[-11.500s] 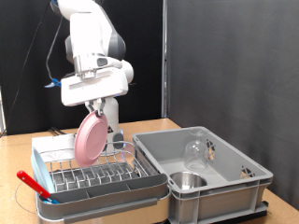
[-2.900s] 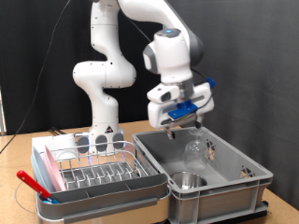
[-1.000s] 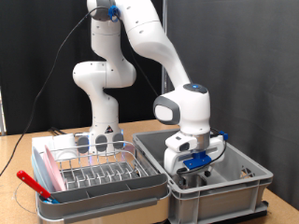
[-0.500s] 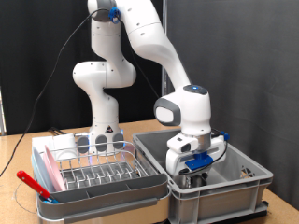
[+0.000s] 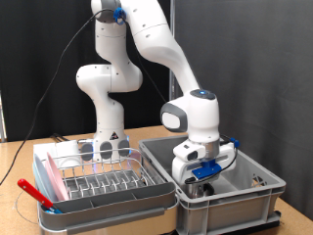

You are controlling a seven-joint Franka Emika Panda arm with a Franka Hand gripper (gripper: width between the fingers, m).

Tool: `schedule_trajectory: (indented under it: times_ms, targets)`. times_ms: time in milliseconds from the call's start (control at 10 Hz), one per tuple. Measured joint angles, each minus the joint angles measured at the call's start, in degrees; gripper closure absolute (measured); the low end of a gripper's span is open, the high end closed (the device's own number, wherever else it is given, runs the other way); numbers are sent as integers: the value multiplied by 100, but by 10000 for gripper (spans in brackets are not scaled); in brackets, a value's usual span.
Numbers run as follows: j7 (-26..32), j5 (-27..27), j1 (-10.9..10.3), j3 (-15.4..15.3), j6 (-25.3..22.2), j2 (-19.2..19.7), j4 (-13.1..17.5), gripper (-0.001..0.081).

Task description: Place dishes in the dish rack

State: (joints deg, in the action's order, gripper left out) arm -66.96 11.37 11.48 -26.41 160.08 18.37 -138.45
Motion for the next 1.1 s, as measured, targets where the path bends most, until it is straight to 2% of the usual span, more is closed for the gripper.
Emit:
schedule_trajectory:
  times_ms: [200, 400, 700, 900, 1100]
  targets:
    - [313, -498, 239, -271, -25, -41, -2, 738]
    - [836, -1245, 624, -751, -243, -197, 8, 743]
    - [1693, -2465, 1077, -1381, -755, -771, 39, 744]
    - [2228, -3239, 1184, -1587, -931, -1202, 84, 754]
    - [2624, -3745, 1184, -1636, -963, -1613, 142, 754]
